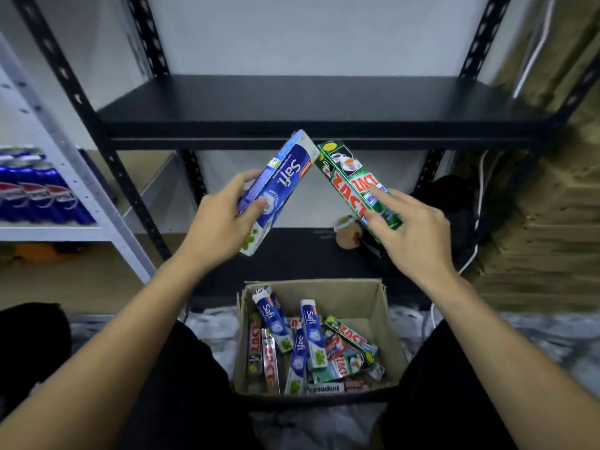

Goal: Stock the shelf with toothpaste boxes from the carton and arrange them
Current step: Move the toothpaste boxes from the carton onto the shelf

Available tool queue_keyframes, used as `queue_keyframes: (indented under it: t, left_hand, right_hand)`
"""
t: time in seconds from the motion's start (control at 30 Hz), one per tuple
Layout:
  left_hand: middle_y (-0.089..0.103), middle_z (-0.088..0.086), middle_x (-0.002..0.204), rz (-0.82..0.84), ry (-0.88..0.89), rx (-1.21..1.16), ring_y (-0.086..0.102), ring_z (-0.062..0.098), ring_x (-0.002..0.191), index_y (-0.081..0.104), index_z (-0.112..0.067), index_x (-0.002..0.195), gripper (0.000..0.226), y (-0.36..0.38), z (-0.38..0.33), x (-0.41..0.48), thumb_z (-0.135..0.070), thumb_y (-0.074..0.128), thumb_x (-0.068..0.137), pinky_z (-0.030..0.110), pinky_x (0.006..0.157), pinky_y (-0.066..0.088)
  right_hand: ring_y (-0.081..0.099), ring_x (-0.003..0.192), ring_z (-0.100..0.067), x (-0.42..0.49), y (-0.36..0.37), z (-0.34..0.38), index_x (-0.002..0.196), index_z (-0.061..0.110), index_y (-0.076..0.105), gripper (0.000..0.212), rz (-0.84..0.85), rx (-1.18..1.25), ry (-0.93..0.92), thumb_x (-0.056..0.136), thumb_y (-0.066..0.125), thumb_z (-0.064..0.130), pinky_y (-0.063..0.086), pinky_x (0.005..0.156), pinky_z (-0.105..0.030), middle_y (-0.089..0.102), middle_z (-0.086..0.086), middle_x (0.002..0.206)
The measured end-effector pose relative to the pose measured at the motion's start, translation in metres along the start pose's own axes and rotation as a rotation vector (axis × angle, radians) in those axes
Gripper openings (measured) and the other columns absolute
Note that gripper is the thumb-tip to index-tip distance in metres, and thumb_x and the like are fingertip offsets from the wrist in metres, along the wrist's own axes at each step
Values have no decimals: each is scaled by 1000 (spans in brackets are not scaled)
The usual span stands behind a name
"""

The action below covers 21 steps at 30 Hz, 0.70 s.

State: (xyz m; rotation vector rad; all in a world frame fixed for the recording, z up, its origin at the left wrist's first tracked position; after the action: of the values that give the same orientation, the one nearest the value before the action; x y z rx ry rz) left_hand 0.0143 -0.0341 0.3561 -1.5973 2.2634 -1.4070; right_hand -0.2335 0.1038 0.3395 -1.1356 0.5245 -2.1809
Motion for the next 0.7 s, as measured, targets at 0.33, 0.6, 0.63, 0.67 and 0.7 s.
queue_keyframes:
  t: [0.33, 0.6, 0.63, 0.67, 0.7]
  left_hand:
    - [67, -20, 114, -125, 133, 46, 66, 2, 91, 48, -35, 137, 40, -60, -57, 77, -33, 58, 98, 16, 77, 49]
    - [72, 2, 114, -27, 121, 356, 63, 31, 96, 49, -32, 129, 36, -53, -53, 177, -33, 52, 93, 44, 83, 52]
    - [71, 4, 114, -9, 99, 379, 63, 32, 96, 49, -32, 129, 36, -50, -50, 189, -33, 52, 93, 44, 82, 52]
    - [71, 5, 115, 0, 77, 396, 62, 33, 96, 48, -31, 128, 37, -47, -47, 201, -34, 52, 92, 43, 82, 53]
    - [70, 6, 117, 2, 57, 412, 62, 34, 97, 48, -30, 127, 37, -45, -43, 211, -35, 53, 91, 43, 81, 53]
  right_hand:
    - [62, 106, -4, 91, -43, 33, 123, 33, 67, 36, -138, 94, -94, 87, 68, 36, 54, 87, -35, 65, 14, 125]
    - [63, 100, -23, 173, -18, 11, 137, 38, 48, 50, 65, -334, -109, 89, 58, 43, 44, 69, -33, 66, 9, 121]
    - [63, 100, -25, 181, -14, 5, 138, 38, 46, 50, 96, -356, -73, 89, 57, 43, 43, 69, -33, 66, 6, 120]
    - [62, 100, -26, 188, -10, -1, 138, 37, 46, 50, 121, -342, -30, 90, 57, 43, 44, 69, -34, 67, 4, 119]
    - [62, 100, -26, 194, -6, -7, 137, 35, 47, 49, 135, -311, 6, 90, 57, 44, 45, 70, -34, 68, 3, 119]
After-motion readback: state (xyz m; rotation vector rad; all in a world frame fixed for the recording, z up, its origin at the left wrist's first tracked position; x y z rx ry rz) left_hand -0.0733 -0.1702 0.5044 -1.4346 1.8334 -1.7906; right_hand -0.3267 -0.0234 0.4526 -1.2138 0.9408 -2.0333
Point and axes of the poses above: each hand's wrist, its own x-axis towards the middle knuckle, its own y-axis out of the palm, z = x × y, the point moved 4 cm from there along x, towards the middle knuckle
